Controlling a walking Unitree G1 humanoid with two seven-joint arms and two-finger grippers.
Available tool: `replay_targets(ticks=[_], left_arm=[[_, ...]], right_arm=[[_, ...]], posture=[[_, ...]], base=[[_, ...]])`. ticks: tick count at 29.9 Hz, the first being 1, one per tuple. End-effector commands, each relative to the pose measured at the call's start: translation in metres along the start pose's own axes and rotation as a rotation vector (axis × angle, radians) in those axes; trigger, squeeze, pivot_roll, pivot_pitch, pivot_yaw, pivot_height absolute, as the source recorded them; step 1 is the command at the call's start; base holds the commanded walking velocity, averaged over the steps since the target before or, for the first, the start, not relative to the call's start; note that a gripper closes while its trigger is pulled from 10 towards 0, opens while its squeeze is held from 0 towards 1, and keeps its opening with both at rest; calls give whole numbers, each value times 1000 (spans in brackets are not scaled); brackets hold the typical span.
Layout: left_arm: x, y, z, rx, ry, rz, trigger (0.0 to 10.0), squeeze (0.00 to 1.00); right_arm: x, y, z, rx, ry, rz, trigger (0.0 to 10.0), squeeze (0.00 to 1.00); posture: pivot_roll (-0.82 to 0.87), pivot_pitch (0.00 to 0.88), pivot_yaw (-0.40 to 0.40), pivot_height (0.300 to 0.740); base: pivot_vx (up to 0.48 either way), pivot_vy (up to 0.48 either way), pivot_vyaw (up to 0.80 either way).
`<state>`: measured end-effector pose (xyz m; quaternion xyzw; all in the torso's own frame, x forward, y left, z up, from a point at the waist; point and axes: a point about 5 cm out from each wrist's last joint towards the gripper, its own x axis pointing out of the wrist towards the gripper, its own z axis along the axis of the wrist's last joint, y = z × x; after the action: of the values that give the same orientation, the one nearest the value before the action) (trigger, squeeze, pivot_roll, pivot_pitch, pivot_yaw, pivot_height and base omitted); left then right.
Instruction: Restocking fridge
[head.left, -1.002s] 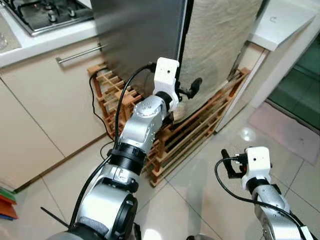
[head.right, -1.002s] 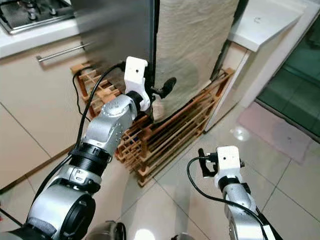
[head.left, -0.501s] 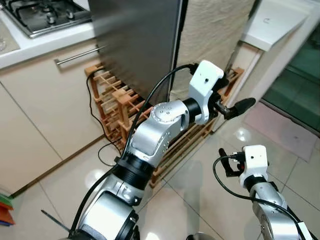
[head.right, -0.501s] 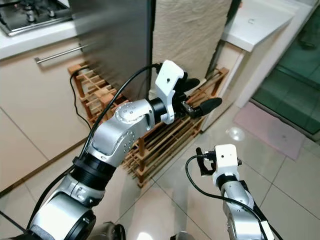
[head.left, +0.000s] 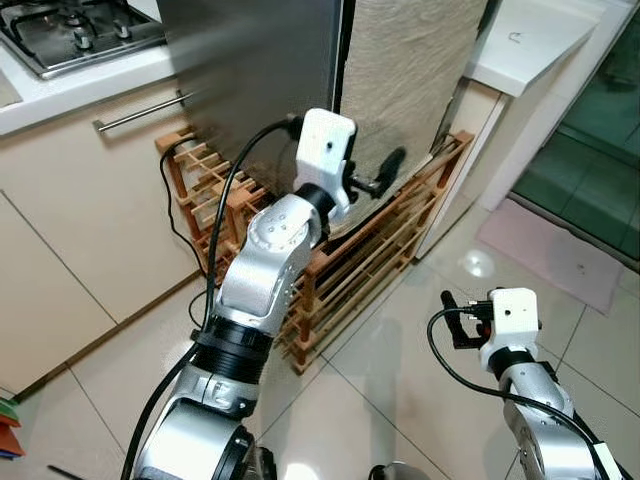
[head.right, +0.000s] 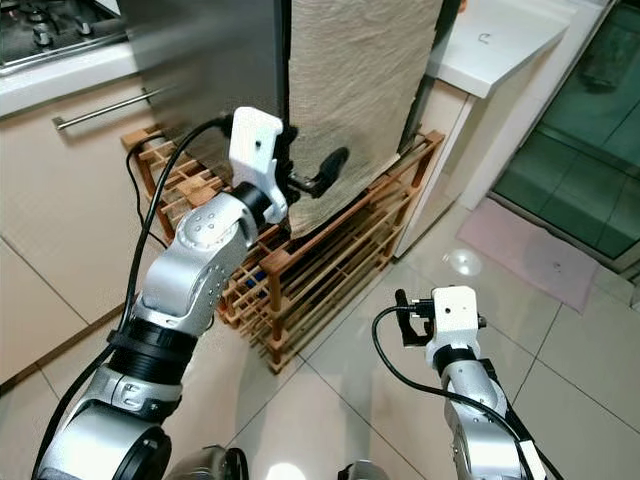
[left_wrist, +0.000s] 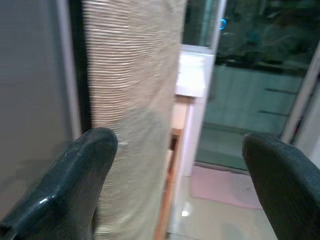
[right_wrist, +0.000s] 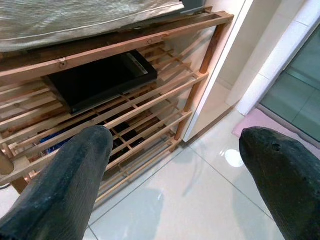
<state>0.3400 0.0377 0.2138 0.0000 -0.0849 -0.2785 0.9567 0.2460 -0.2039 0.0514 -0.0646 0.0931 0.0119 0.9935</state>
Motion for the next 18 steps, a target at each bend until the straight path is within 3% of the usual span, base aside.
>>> replay_targets(ticks=[1,8,18], left_arm=[[2,-5,1,14,-12,-2,10000,0],[9,-5,-3,10,-5,22,10000,0],[24,-9,-16,89,40,88,10000,0]], right_arm=[[-2,-5,1,-1,-14,-18,10000,0],[-4,-1,3,0,-33,-9,10000,0],[-7,3,7,15,-67,26,10000,0]], posture=[[-11,96,-50,728],[-15,82,-46,728],[-29,70,-42,728]], base=[[0,0,0],[0,0,0],[0,0,0]])
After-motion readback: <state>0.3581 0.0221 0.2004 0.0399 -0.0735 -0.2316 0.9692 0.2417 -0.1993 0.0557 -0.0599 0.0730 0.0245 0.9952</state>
